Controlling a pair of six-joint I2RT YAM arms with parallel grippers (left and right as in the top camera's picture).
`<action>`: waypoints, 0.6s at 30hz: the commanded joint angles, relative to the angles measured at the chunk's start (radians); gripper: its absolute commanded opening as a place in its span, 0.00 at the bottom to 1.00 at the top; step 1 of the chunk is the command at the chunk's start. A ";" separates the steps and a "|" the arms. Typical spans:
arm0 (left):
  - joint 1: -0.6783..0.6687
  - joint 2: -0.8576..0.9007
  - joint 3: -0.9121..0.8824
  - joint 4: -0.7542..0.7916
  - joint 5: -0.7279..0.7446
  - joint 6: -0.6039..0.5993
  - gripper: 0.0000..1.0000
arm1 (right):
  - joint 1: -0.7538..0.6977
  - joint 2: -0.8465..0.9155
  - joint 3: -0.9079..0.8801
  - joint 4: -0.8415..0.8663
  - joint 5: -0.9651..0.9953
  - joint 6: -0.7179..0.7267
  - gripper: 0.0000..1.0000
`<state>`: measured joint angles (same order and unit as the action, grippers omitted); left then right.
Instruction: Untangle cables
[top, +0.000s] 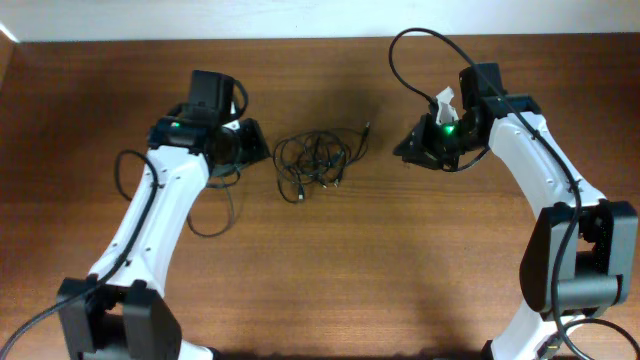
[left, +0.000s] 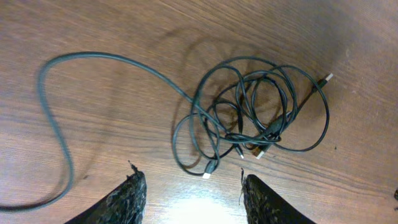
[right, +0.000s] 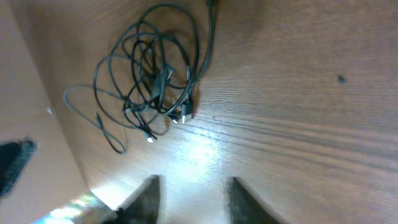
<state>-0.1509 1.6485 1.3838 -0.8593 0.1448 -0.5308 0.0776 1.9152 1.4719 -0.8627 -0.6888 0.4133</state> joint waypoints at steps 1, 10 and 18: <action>-0.035 0.062 0.006 0.037 -0.004 0.009 0.52 | 0.029 0.008 -0.003 0.004 -0.037 -0.043 0.49; -0.058 0.241 0.006 0.116 -0.014 0.009 0.49 | 0.143 0.008 -0.003 0.035 0.050 -0.039 0.70; -0.058 0.328 0.006 0.172 -0.010 0.009 0.24 | 0.194 0.008 -0.003 0.051 0.074 -0.039 0.72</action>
<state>-0.2085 1.9476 1.3838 -0.6945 0.1413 -0.5259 0.2508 1.9156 1.4719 -0.8143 -0.6415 0.3847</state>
